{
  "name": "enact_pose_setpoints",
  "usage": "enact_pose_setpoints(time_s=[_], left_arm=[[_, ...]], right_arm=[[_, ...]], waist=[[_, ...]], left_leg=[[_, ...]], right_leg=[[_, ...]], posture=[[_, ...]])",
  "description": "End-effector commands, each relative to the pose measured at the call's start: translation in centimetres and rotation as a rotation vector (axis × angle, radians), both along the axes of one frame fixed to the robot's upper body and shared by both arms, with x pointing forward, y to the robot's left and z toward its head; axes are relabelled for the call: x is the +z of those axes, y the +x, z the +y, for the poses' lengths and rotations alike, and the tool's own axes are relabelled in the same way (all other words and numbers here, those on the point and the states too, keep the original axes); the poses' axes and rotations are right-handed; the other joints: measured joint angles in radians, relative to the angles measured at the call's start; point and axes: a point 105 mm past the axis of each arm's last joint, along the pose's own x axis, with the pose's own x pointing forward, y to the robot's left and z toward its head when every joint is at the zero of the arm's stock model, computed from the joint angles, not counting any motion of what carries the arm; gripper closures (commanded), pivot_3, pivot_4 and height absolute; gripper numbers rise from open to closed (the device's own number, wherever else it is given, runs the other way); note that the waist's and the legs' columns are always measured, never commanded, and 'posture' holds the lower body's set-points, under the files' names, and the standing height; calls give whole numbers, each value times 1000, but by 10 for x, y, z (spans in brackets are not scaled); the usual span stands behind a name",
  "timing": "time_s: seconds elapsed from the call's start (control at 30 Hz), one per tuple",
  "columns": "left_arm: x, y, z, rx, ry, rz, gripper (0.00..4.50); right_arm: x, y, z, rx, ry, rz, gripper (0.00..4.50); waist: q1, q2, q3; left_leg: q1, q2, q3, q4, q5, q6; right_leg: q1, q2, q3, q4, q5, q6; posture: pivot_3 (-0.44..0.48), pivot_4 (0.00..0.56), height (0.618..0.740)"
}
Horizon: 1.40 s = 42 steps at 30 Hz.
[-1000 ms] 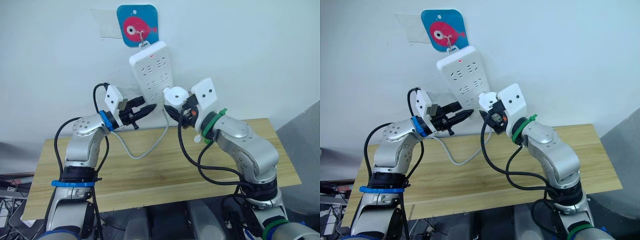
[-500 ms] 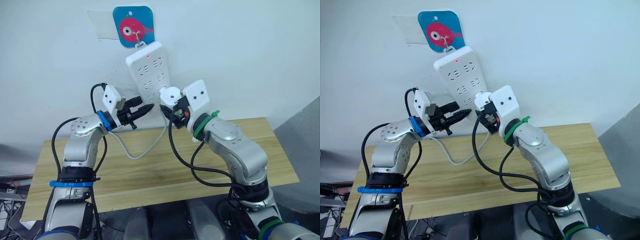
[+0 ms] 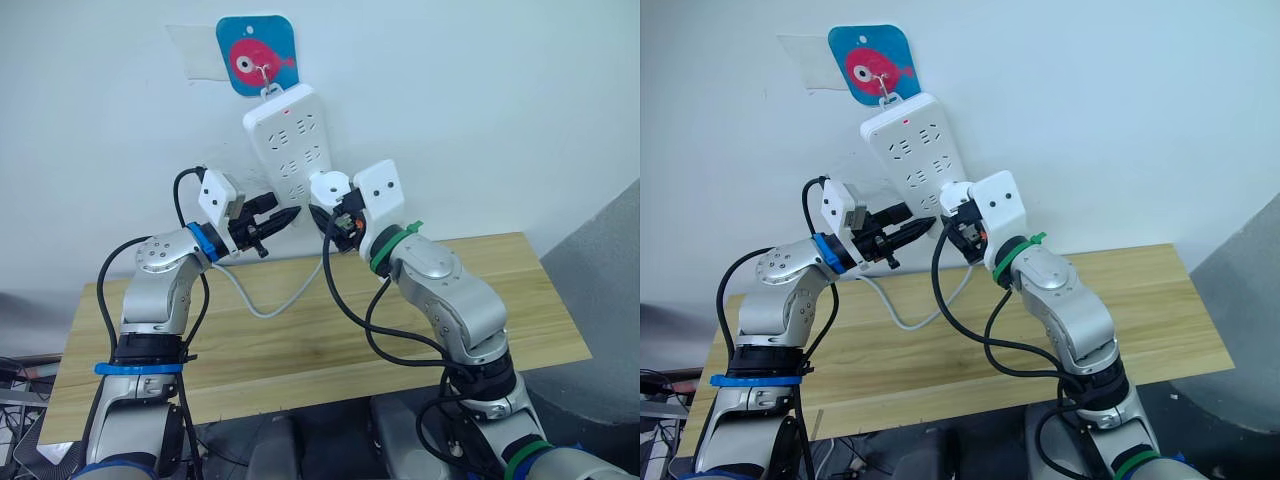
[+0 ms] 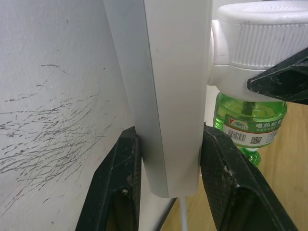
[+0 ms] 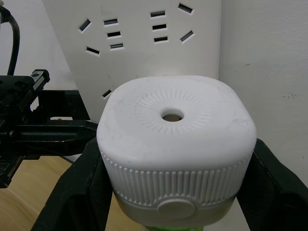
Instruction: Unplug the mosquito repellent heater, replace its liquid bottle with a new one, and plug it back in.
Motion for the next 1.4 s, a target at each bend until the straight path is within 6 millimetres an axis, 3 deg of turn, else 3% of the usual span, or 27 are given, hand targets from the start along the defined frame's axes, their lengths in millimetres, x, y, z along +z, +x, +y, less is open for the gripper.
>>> enact_pose_setpoints(time_s=[0.03, 0.13, 0.23, 0.37, 0.57, 0.7, 0.8, 1.0, 1.03, 1.17, 1.3, 1.4], left_arm=[[1, -10, -23, -105, 32, -33, 3138], [0, -10, -22, -103, 33, -33, 3138], [-1, -10, -21, -99, 33, -30, 3138], [-3, -10, -20, -97, 35, -28, 3138], [-3, -9, -19, -95, 36, -28, 3138], [-2, -8, -17, -94, 42, -28, 3138], [-2, -7, -16, -95, 46, -28, 3138], [0, -3, -11, -77, 46, -20, 3138], [0, -3, -8, -73, 40, -13, 2416], [-5, -7, 10, -32, 54, 15, 1285], [-18, -24, 36, 2, 109, 58, 45], [-18, -41, 47, 3, 140, 69, 16]], right_arm=[[27, 2, 2, -12, 35, -103, 781], [29, -2, -4, 10, 34, -113, 34], [26, -17, -20, 42, 25, -116, 34], [23, -34, -37, 83, 0, -98, 34], [23, -56, -55, 171, 9, -59, 34], [11, -76, -74, 283, 6, 5, 34], [6, -80, -83, 323, -21, 23, 642], [4, -72, -78, 392, -46, 11, 2798], [4, -72, -75, 403, -46, 8, 3175], [0, -68, -68, 445, -46, 4, 4500], [-6, -62, -60, 484, -59, -8, 4500], [-5, -60, -51, 520, -51, -26, 4500]], waist=[[3, 0, 0], [19, -1, -1], [37, -1, -1], [38, -2, -2], [38, -2, -2], [39, -2, -2], [37, -2, -2], [37, -2, -2], [37, -2, -2], [36, -2, -2], [40, -2, -2], [54, -2, -2]], left_leg=[[0, 0, 0, 0, 0, 0], [-3, 0, 0, 0, 0, 0], [-7, -1, -1, -3, -2, -2], [-24, -4, 3, -1, -3, -2], [-19, -6, 1, 3, -6, 4], [-19, -6, -1, 3, -6, 4], [-19, -6, 0, 3, -6, 4], [-18, -6, 1, 4, -6, 4], [-18, -6, 1, 4, -6, 4], [-18, -6, 1, 4, -6, 4], [-18, -4, 1, 3, -6, 4], [-19, -3, 0, 4, -5, 3]], right_leg=[[0, 0, 0, 0, 0, 0], [0, -1, -4, -1, 0, -1], [-2, -4, -5, -3, -6, 0], [-17, -16, -4, -3, -7, 1], [-13, -17, -5, -3, -6, 2], [-12, -11, -7, -3, -7, 2], [-13, -13, -6, -3, -7, 2], [-11, -13, -6, -2, -7, 2], [-11, -12, -6, -2, -7, 2], [-13, -12, -5, -2, -7, 2], [-13, -12, -5, -1, -7, 2], [-13, -13, -5, -1, -7, 2]], posture=[[-114, 227, 740], [-114, 227, 740], [-121, 228, 740], [-135, 233, 740], [-147, 230, 740], [-153, 229, 740], [-160, 228, 740], [-140, 226, 740], [-140, 226, 740], [-99, 221, 740], [-68, 209, 740], [-39, 205, 740]])
